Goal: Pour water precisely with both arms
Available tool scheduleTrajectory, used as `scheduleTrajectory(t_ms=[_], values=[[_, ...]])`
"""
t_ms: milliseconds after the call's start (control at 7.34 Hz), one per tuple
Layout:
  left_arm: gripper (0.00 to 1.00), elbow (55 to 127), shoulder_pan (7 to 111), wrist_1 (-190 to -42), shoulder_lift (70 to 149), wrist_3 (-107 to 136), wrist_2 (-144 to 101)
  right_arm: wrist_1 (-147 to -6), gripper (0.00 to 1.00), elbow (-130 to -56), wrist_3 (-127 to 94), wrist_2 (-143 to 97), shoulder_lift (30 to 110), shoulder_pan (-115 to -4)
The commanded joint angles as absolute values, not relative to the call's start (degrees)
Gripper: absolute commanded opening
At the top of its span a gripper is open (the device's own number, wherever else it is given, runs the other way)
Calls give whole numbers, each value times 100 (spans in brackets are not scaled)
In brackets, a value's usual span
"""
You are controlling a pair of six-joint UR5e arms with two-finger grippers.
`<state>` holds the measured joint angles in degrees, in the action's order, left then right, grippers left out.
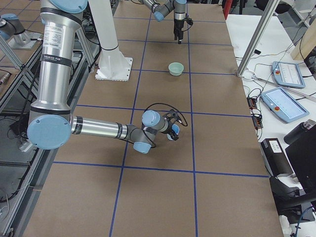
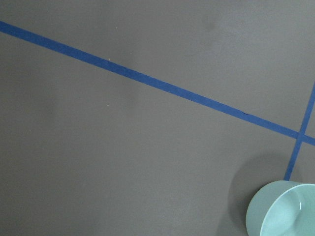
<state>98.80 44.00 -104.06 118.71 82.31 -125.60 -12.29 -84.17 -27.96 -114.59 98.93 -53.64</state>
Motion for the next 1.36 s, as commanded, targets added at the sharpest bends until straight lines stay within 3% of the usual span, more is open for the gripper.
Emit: scheduleTrajectory(t_ms=[0,272,409,545,817,1226], values=[[100,9905,4430,-10398,11865,8235,-12560,-1222,87,-8420,-2786,-11452,9888,-5361],[100,9931,4438,-10397,11865,8235,-12560,-1213,86,-8429,-2786,-11452,9888,-5370],[100,9940,4438,-10397,11857,8235,-12568,-1213,74,-8429,-2795,-11452,9888,-5370],[100,9975,4438,-10397,11856,8235,-12568,-1222,57,-8498,-2786,-11452,9853,-5370],[100,9984,4438,-10397,11822,8235,-12568,-1309,50,-8447,-2847,-11208,9538,-5370],[100,9976,4438,-10397,11813,8235,-12560,-2131,25,-8865,-3344,-11206,8827,-5283]])
